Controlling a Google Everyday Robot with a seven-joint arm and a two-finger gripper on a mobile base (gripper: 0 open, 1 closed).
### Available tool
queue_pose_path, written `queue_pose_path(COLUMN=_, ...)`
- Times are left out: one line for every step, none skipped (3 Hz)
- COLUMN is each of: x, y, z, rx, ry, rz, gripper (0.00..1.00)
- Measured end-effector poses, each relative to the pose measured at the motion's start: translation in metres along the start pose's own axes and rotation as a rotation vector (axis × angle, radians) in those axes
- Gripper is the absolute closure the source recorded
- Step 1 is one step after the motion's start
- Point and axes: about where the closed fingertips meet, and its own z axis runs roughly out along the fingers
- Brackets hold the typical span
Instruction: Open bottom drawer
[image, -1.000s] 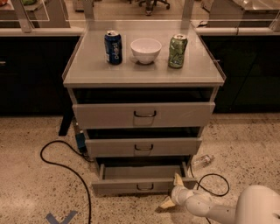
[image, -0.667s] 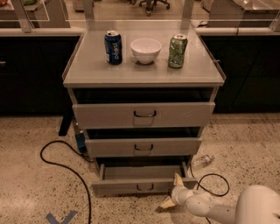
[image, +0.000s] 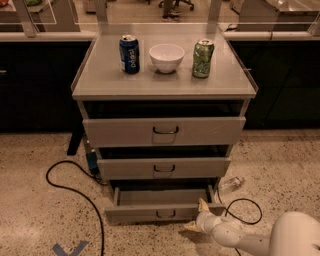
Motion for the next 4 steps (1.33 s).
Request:
queue_pose_path(x=0.0000, y=0.0000, z=0.0000, rx=0.000, ry=0.000, rz=0.000, gripper=0.56)
queue_pose_path(x=0.0000, y=0.0000, z=0.0000, rx=0.000, ry=0.000, rz=0.000, gripper=0.79)
queue_pose_path(x=0.0000, y=0.0001, z=0.0001, rx=0.000, ry=0.000, rz=0.000, gripper=1.00)
queue_pose_path(x=-0.0002, y=0.0000, z=-0.0001, rx=0.000, ry=0.000, rz=0.000, gripper=1.00)
